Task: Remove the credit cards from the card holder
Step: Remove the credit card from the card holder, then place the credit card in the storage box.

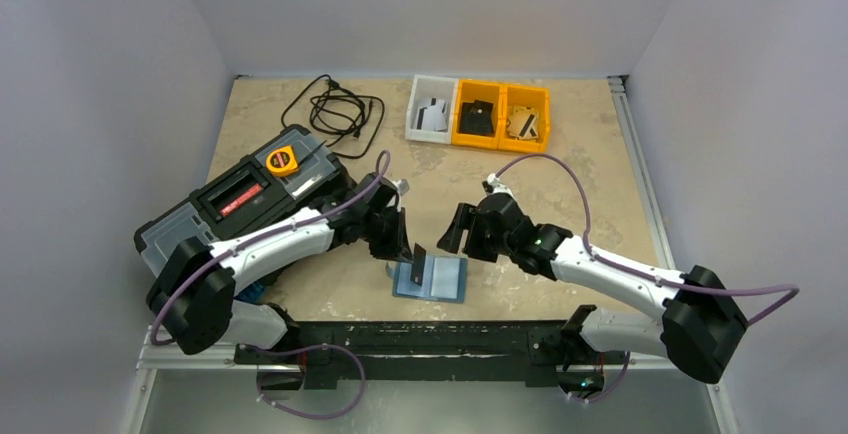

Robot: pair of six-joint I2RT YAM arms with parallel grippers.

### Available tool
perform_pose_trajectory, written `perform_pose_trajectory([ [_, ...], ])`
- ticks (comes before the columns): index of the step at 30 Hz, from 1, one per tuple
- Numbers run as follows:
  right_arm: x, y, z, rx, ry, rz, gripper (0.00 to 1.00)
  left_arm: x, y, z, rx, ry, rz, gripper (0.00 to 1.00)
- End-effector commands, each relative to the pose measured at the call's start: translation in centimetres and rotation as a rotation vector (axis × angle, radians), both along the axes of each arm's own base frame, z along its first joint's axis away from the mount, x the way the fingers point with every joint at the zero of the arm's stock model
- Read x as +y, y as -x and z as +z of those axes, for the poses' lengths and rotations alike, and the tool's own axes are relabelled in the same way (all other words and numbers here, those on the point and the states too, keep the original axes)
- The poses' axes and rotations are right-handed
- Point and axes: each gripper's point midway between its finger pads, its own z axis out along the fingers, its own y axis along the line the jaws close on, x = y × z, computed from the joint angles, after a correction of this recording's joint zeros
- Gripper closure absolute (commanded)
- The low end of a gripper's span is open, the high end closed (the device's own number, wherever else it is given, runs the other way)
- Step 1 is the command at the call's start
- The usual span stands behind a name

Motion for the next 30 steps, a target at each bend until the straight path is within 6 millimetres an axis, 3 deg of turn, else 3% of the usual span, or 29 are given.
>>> perform_pose_trajectory([
  [1,2.2,-1.6,4.0,-0.099,-0.21,0.069,0.3,-0.2,-0.9,3.7,-0.041,0.117,0.003,1.0],
  [7,3.2,-2.3,7.7,-0.192,-0.482,0.136,0.16,-0.3,-1.6,7.6,-0.054,0.254,0.035,1.0],
  [12,3.7,-2.0,11.0,-0.256,-0.647,0.174,0.13,-0.3,-2.4,10.9,-0.069,0.399,0.077,1.0],
  [17,4.1,-1.8,12.1,-0.261,-0.72,0.19,0.14,-0.8,-2.8,13.3,-0.05,0.531,0.092,1.0],
  [25,4.8,-1.3,12.9,-0.229,-0.826,0.214,0.25,-1.4,-3.0,14.4,-0.029,0.607,0.089,1.0],
  [30,4.9,-1.0,13.4,-0.216,-0.869,0.227,0.45,-1.5,-3.0,14.5,-0.026,0.612,0.08,1.0],
])
